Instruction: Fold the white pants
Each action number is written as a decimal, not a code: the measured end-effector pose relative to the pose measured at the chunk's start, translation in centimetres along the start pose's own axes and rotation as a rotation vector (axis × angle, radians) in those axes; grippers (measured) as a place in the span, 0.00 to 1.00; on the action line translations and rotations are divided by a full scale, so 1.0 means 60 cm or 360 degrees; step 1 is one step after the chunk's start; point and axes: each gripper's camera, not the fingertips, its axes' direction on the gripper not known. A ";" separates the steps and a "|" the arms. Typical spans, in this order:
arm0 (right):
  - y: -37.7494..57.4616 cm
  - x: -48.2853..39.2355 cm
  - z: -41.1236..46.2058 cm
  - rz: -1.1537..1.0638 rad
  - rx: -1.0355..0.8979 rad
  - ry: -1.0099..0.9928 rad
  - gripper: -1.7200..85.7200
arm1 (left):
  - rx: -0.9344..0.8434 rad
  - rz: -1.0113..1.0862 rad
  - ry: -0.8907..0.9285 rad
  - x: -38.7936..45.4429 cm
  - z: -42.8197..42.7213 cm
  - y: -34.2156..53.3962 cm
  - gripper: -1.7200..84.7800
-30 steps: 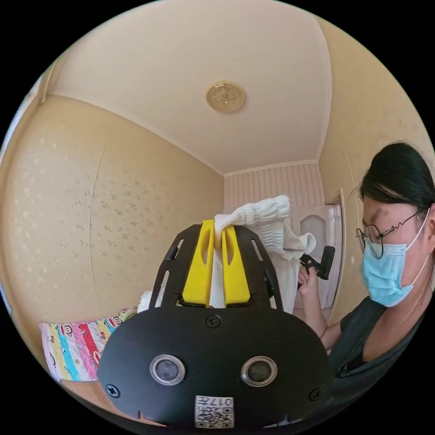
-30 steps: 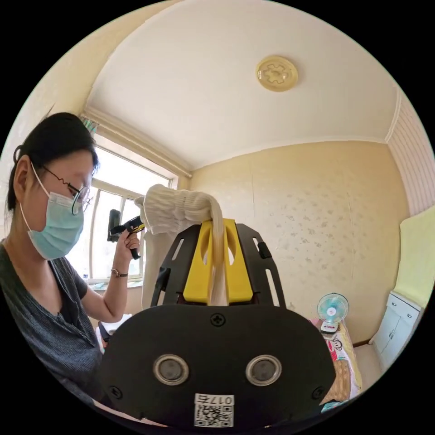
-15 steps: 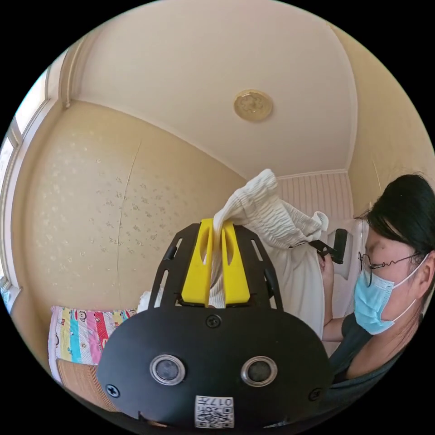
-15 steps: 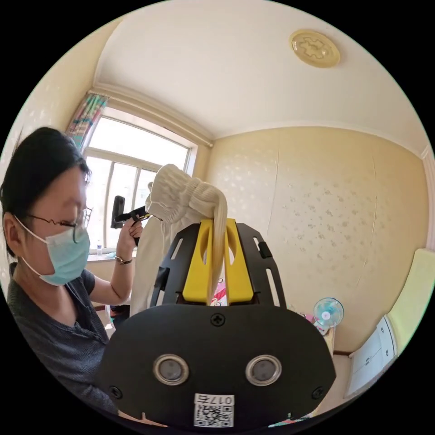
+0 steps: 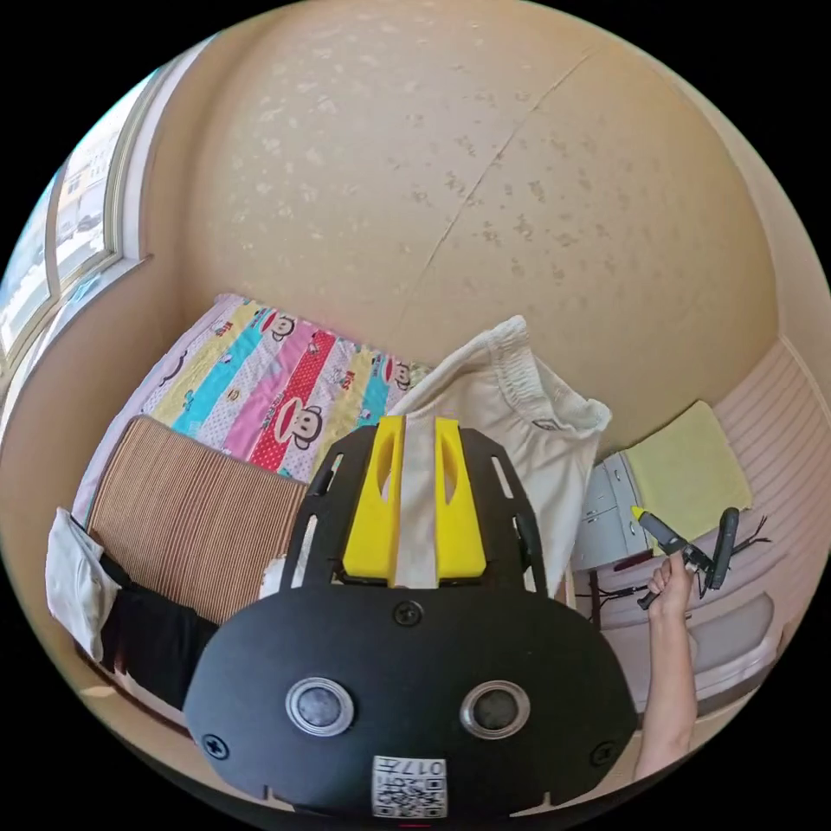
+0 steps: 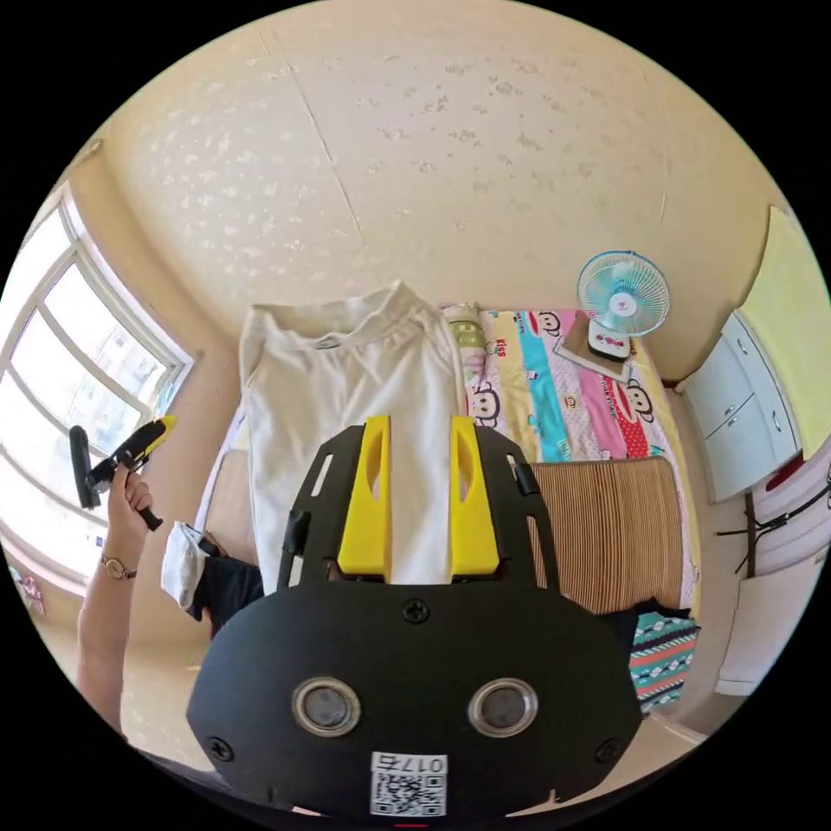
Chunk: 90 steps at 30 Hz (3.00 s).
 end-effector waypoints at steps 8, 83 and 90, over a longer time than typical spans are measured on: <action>0.677 0.002 0.394 -0.0226 -0.0969 -0.0167 0.12 | -0.0939 -0.0059 -0.0402 -0.503 0.198 0.447 0.10; 1.514 0.885 -0.016 0.0690 -0.0637 -0.1401 0.22 | -0.1162 -0.0142 0.0341 -0.517 -0.545 0.979 0.03; 1.449 0.797 0.135 0.0802 -0.0526 -0.1022 0.17 | -0.1134 -0.0141 0.0359 -0.490 -0.534 1.031 0.04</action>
